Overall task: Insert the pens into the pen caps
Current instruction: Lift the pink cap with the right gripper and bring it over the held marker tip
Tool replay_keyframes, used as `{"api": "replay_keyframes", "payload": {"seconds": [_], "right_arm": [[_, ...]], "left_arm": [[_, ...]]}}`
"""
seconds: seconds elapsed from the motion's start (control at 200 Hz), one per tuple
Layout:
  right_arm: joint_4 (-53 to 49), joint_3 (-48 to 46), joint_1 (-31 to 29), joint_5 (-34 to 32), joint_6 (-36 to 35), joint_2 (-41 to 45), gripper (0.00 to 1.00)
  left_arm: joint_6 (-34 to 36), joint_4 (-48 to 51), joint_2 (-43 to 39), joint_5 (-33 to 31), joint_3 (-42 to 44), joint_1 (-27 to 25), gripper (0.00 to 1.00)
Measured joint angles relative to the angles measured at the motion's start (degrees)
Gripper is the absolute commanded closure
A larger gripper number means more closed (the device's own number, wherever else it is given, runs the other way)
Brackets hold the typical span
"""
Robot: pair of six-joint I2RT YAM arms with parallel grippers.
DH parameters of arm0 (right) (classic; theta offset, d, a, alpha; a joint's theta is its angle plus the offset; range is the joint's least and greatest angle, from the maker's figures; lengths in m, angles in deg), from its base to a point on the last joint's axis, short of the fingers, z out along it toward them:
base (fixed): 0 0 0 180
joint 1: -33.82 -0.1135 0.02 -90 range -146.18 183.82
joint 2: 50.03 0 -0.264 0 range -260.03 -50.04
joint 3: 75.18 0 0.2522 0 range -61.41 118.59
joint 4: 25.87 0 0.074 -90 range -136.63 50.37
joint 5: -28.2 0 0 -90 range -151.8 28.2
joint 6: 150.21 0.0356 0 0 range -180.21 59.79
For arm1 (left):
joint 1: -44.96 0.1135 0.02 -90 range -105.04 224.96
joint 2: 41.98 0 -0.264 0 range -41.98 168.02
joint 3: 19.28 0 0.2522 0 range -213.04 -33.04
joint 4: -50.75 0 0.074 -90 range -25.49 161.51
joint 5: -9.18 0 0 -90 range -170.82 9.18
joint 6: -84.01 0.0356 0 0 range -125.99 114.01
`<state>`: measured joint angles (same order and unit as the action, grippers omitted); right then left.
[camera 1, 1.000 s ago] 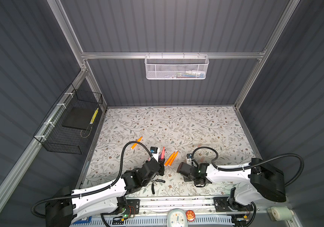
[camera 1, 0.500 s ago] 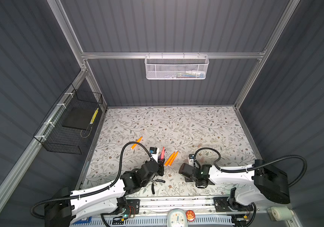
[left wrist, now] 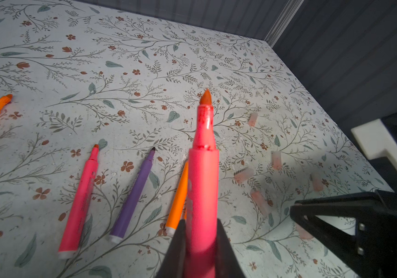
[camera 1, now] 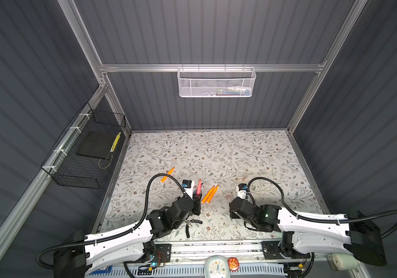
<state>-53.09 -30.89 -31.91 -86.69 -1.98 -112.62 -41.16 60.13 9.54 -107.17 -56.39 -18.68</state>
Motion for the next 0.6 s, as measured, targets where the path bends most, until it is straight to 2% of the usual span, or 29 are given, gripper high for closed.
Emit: {"api": "replay_keyframes", "payload": {"seconds": [0.32,0.6], "right_arm": [[13.4,-6.2,2.8,-1.5,-1.9,12.6,0.91],[20.3,-4.7,6.4,-0.7,-3.4,12.1,0.95]], "left_arm": [[2.1,-3.7,-0.1,5.9,0.7,0.0,1.00],[3.5,-5.6,1.0,7.6,1.2,0.0,1.00]]}}
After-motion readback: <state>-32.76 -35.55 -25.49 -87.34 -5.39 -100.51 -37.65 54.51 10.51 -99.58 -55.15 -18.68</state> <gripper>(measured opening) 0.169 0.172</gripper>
